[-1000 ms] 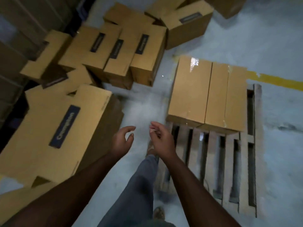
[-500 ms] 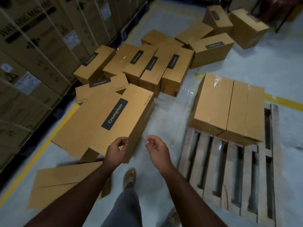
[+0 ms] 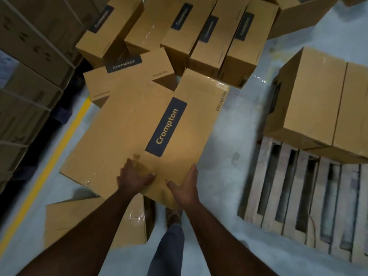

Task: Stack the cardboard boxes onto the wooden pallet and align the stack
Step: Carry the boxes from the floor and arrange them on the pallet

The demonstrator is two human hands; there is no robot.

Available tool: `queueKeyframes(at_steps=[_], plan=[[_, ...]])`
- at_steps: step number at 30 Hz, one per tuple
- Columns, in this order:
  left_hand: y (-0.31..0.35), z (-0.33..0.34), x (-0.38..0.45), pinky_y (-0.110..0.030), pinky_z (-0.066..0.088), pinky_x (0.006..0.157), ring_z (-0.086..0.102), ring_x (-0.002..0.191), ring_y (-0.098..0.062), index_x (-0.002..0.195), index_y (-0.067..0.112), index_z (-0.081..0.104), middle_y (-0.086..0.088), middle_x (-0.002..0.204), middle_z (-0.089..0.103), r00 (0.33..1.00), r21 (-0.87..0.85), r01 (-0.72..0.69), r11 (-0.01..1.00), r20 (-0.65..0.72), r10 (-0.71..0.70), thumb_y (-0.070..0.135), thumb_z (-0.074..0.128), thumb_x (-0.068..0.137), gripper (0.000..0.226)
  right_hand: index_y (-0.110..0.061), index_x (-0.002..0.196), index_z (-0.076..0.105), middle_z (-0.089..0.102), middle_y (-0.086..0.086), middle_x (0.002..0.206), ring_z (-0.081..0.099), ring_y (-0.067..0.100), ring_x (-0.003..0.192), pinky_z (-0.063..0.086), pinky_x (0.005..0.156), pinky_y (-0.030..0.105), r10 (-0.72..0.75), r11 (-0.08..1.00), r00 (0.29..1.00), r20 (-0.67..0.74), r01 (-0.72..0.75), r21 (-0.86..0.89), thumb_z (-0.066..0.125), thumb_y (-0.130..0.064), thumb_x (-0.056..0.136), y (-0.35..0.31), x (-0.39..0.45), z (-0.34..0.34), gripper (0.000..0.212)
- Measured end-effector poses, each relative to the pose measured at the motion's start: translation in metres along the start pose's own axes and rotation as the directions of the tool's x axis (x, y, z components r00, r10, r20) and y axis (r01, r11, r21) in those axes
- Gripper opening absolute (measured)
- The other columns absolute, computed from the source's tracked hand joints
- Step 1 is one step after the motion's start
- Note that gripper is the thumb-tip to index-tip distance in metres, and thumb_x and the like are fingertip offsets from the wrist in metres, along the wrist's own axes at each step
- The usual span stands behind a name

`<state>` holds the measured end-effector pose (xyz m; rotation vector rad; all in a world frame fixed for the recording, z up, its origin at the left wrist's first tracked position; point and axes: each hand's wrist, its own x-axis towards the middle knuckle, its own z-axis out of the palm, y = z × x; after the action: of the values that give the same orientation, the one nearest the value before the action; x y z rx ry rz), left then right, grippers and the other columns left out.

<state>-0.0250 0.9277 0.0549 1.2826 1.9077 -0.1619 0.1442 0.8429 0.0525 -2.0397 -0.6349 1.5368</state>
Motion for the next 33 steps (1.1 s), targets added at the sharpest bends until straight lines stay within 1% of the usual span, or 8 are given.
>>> queueKeyframes(at_steps=[4,8,12,16,21,25,28,33], plan=[[0.002,0.01,-0.008,-0.047,0.052,0.098,0.064,0.114,-0.033,0.124,0.013,0.065,-0.01,0.123,0.068,0.993,-0.064,-0.114,0.991,-0.036,0.112,0.053,0.073,0.088,0.055,-0.025,0.166,-0.012,-0.022,-0.001,0.172,0.013,0.031,0.159,0.025,0.124,0.043,0.135,0.987,0.982,-0.129,-0.144,-0.069,0.068,-0.057,0.092,0.015,0.013,0.007,0.113],[0.005,0.027,-0.015,-0.045,0.057,0.089,0.068,0.097,-0.02,0.108,0.024,0.072,0.001,0.101,0.072,0.968,-0.243,-0.195,0.95,0.11,0.227,0.052,0.051,0.103,0.035,-0.03,0.166,-0.003,-0.004,0.0,0.175,0.02,0.04,0.156,0.022,0.122,0.056,0.31,0.95,0.902,-0.301,-0.301,0.08,0.055,-0.071,0.093,0.043,0.023,-0.029,0.102],[0.011,0.063,0.025,-0.048,0.05,0.105,0.061,0.121,-0.027,0.138,0.017,0.058,-0.006,0.133,0.063,0.962,-0.323,-0.024,0.946,0.251,0.11,0.055,0.055,0.099,0.054,-0.031,0.167,0.005,0.016,0.002,0.173,0.024,0.036,0.155,0.021,0.125,0.056,0.302,0.95,0.882,-0.361,-0.247,0.192,0.055,-0.08,0.085,0.08,0.041,-0.06,0.107],[0.018,0.106,0.077,-0.04,0.041,0.1,0.052,0.132,-0.031,0.155,0.02,0.035,-0.005,0.151,0.05,0.935,-0.316,0.14,0.938,0.354,-0.02,0.074,0.066,0.081,0.097,-0.037,0.166,0.003,0.013,-0.002,0.174,0.019,0.03,0.158,0.017,0.127,0.055,0.264,0.945,0.886,-0.381,-0.159,0.285,0.049,-0.081,0.079,0.117,0.061,-0.075,0.108],[0.012,0.141,0.09,-0.037,0.048,0.087,0.059,0.103,-0.017,0.149,0.019,0.042,-0.002,0.139,0.058,0.923,-0.266,0.148,0.953,0.384,-0.037,0.075,0.08,0.066,0.107,-0.046,0.164,0.005,0.012,-0.004,0.174,0.019,0.032,0.158,0.019,0.125,0.065,0.297,0.917,0.901,-0.316,-0.177,0.356,0.046,-0.087,0.075,0.152,0.071,-0.106,0.106],[0.027,0.149,0.06,-0.05,0.052,0.101,0.061,0.114,-0.026,0.149,0.018,0.037,-0.004,0.135,0.058,0.952,-0.337,0.127,0.933,0.305,-0.019,0.078,0.089,0.047,0.129,-0.053,0.16,0.018,0.025,-0.005,0.17,0.031,0.032,0.152,0.028,0.12,0.065,0.303,0.893,0.887,-0.347,-0.137,0.429,0.044,-0.108,0.053,0.155,0.048,-0.135,0.123],[0.042,0.149,0.016,-0.053,0.054,0.098,0.062,0.113,-0.028,0.148,0.019,0.038,-0.004,0.132,0.06,0.959,-0.34,0.116,0.933,0.282,-0.016,0.08,0.09,0.041,0.134,-0.052,0.16,0.019,0.024,-0.001,0.171,0.031,0.034,0.152,0.027,0.12,0.067,0.29,0.89,0.893,-0.345,-0.12,0.439,0.045,-0.1,0.069,0.158,0.015,-0.164,0.106],[0.073,0.15,-0.098,-0.035,0.053,0.073,0.062,0.098,-0.017,0.144,0.022,0.041,0.003,0.116,0.06,0.973,-0.347,0.006,0.938,0.218,0.075,0.076,0.091,0.043,0.124,-0.04,0.164,0.021,0.018,-0.002,0.173,0.022,0.029,0.157,0.017,0.126,0.062,0.222,0.921,0.903,-0.369,-0.07,0.383,0.038,-0.079,0.089,0.171,-0.059,-0.245,0.086]])
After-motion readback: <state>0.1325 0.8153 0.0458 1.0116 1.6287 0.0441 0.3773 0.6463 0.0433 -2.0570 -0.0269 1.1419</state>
